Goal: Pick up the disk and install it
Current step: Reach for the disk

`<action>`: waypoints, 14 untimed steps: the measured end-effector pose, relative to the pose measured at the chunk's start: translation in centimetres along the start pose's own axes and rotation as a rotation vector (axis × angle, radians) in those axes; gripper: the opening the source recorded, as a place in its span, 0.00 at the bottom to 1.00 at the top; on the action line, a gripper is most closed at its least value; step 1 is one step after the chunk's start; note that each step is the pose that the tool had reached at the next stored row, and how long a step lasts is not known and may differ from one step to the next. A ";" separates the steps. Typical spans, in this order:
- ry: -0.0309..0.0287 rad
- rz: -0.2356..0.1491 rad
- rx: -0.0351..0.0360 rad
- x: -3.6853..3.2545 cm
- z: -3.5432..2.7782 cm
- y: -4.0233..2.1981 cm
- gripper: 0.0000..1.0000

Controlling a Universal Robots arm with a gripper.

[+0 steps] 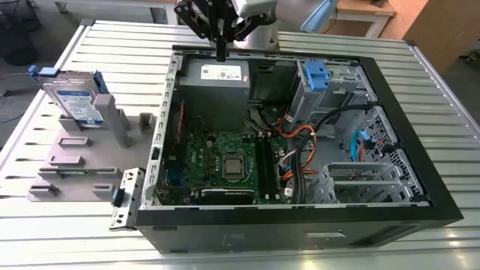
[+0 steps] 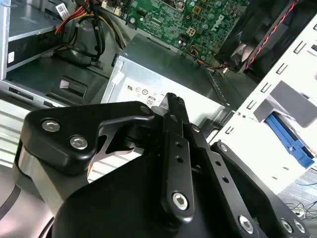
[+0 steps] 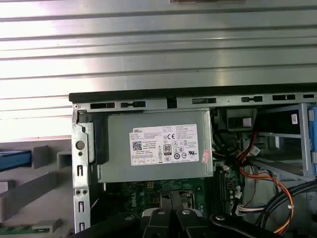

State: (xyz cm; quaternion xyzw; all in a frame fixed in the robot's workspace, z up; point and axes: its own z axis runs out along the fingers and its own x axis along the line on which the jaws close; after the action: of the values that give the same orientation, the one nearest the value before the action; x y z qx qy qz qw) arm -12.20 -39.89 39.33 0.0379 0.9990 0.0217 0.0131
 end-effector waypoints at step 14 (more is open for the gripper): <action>0.0000 0.000 0.0000 0.49 -0.01 -0.03 0.11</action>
State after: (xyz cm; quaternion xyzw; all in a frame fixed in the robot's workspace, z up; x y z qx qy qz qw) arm -12.69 -39.89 39.33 0.0379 0.9990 0.0217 0.0131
